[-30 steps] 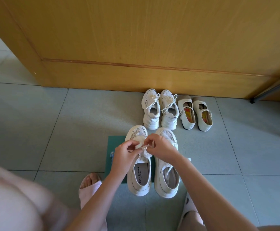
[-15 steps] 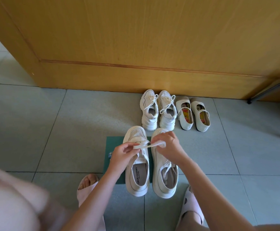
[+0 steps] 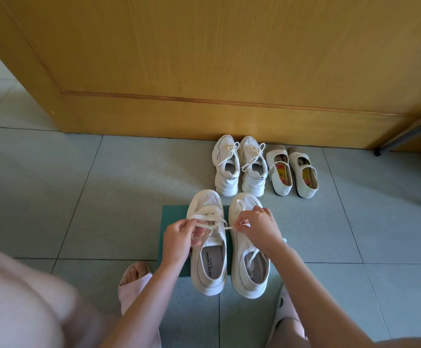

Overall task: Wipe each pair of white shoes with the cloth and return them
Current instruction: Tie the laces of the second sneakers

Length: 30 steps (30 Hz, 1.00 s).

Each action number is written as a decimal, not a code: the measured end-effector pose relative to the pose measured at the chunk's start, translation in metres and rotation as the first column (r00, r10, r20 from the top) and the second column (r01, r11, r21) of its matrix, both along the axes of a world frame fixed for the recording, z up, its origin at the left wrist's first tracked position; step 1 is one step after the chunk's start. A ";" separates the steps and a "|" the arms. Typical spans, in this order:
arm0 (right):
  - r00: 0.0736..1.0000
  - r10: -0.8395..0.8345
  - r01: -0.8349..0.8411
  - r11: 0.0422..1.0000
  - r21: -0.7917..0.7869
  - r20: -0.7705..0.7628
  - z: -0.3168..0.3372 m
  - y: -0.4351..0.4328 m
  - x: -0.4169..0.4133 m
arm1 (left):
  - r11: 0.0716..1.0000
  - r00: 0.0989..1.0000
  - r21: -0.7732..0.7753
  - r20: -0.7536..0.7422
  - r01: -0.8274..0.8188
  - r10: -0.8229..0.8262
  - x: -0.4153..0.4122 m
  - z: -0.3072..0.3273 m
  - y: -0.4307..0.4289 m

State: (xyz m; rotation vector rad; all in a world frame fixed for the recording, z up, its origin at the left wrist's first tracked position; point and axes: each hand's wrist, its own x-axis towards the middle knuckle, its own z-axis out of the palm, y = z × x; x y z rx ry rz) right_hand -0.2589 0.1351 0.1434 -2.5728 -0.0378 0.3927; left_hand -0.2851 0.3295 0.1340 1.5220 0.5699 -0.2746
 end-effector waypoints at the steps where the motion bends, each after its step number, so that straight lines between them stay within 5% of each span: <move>1: 1.000 0.015 -0.015 0.999 -0.042 0.015 0.000 -0.001 -0.001 | 1.000 0.999 -0.016 -0.052 -0.010 0.009 -0.001 -0.001 0.002; 4: 0.994 0.090 -0.083 0.990 -0.114 0.058 -0.001 0.002 -0.003 | 0.998 0.975 -0.057 -0.221 0.018 -0.030 -0.003 -0.004 0.010; 7: 0.996 0.090 -0.090 0.996 -0.014 -0.004 0.000 0.012 -0.007 | 0.984 0.971 0.150 -0.232 0.091 -0.055 -0.002 -0.004 0.018; 12: 1.000 0.024 -0.024 0.989 0.149 0.004 0.001 0.021 -0.013 | 0.912 0.986 0.400 0.089 0.093 -0.140 0.000 0.004 0.013; 16: 1.000 0.003 0.000 0.984 0.176 -0.018 0.000 0.023 -0.013 | 0.784 0.789 0.544 0.321 0.300 -0.524 -0.007 0.003 0.002; 19: 0.999 -0.007 0.016 0.981 0.192 -0.048 -0.003 0.023 -0.012 | 0.674 0.707 0.661 0.300 0.330 -0.640 -0.011 -0.006 0.004; 25: 0.992 -0.031 0.066 0.954 0.294 -0.123 -0.001 0.021 -0.016 | 0.624 0.718 0.690 0.215 0.368 -0.661 -0.011 -0.014 0.015; 30: 0.997 -0.007 0.018 0.990 0.142 -0.079 -0.003 0.019 -0.015 | 0.539 0.673 0.740 0.161 0.402 -0.722 -0.005 -0.009 0.018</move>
